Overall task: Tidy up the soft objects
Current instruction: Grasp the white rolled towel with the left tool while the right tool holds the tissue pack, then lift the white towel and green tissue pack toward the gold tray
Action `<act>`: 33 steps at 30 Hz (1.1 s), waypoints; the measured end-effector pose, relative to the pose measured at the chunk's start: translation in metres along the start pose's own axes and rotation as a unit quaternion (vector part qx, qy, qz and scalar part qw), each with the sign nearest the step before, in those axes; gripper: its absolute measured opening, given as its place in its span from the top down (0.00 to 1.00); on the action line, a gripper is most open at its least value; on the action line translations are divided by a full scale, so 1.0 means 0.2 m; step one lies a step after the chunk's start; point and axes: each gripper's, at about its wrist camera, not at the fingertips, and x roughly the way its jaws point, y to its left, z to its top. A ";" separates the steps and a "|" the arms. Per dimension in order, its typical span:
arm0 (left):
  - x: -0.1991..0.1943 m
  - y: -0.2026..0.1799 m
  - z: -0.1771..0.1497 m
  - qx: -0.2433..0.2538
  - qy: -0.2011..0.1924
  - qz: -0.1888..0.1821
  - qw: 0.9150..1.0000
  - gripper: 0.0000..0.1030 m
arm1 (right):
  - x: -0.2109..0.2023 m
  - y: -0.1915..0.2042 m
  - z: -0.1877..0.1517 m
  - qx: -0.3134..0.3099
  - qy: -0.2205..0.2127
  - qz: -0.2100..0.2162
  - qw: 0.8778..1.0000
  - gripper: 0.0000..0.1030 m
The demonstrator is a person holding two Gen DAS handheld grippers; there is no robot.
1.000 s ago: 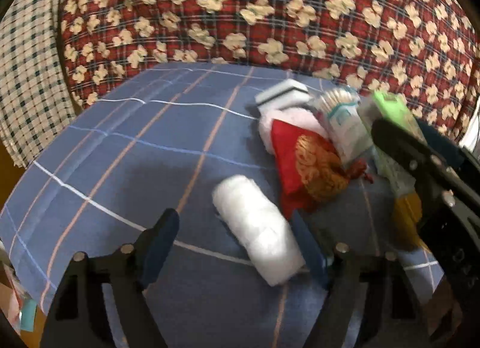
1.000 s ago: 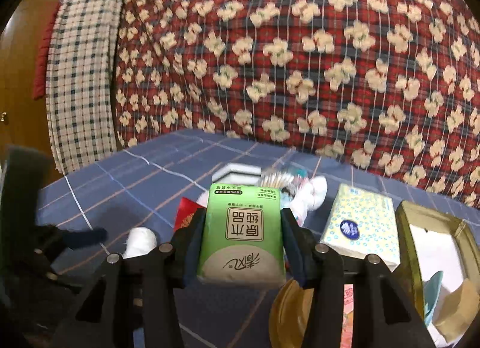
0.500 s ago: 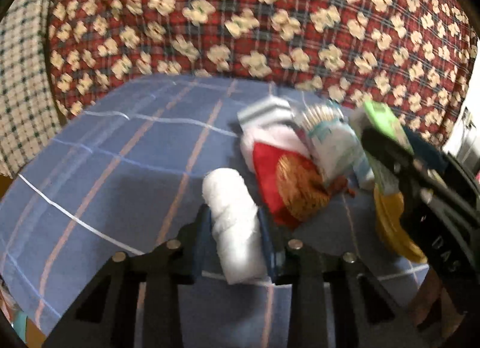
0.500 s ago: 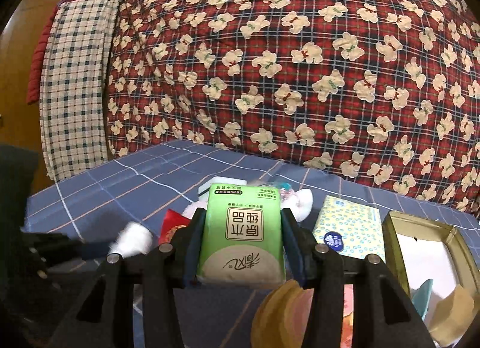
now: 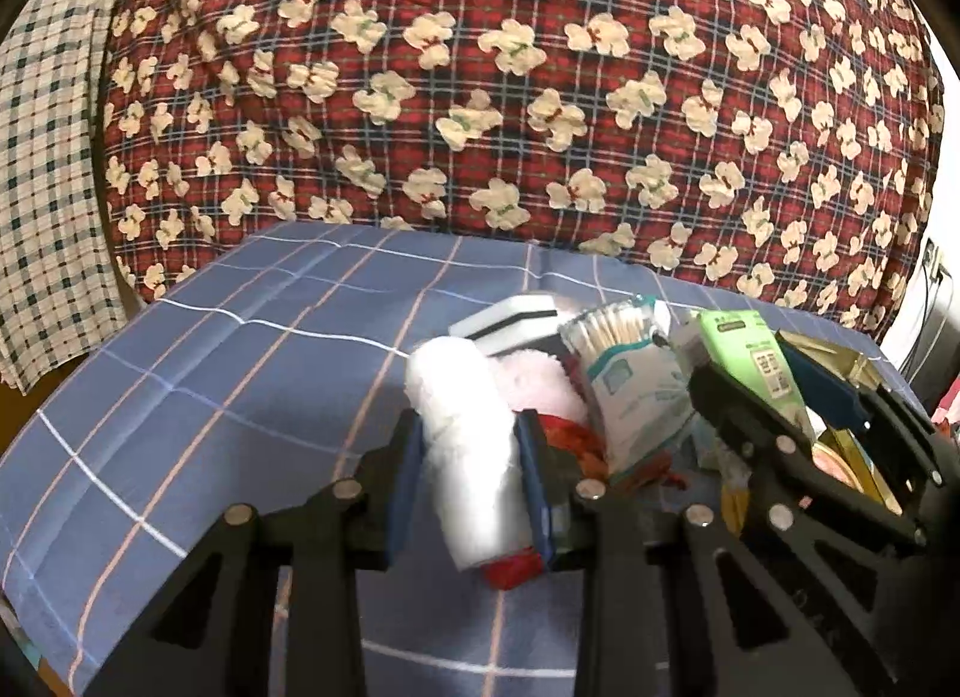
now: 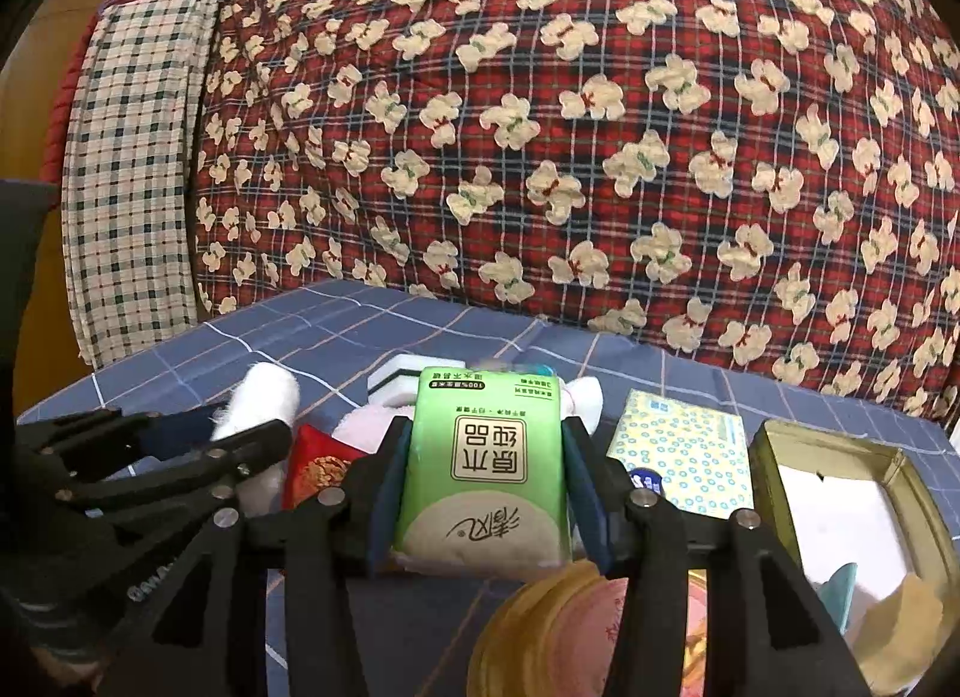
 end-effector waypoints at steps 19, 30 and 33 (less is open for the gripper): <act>0.08 -0.15 0.05 0.008 -0.004 -0.015 1.000 0.70 | 0.04 -0.15 0.00 0.031 0.011 -0.019 0.999 0.49; 0.07 -0.27 0.05 0.039 -0.017 -0.023 0.999 0.70 | -0.03 -0.24 -0.02 0.049 -0.016 -0.043 0.998 0.49; 0.07 -0.29 0.05 0.043 -0.016 -0.027 0.999 0.70 | -0.04 -0.27 -0.02 0.053 -0.017 -0.050 0.997 0.49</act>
